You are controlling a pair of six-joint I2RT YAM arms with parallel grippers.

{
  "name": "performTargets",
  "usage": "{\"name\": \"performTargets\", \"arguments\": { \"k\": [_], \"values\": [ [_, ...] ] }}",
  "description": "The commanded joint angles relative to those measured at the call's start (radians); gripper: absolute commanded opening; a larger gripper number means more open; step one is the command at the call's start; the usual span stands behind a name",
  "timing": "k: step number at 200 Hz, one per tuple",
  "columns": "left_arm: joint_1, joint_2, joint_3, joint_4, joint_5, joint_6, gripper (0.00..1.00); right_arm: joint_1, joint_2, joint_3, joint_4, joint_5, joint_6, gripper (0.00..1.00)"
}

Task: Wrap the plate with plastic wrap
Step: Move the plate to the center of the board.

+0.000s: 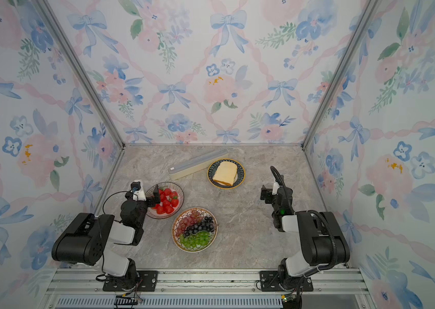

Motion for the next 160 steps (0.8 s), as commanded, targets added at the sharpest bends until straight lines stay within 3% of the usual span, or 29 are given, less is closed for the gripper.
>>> {"name": "performTargets", "arguments": {
  "k": [1, 160],
  "values": [
    [-0.006, 0.005, 0.004, 0.019, -0.008, 0.005, 0.98, -0.008, -0.003, 0.020, 0.002, -0.009, 0.013, 0.97],
    [-0.006, -0.003, 0.001, 0.015, -0.021, 0.002, 0.98, -0.011, -0.004, 0.017, 0.006, -0.015, 0.015, 0.97]
  ]
}}
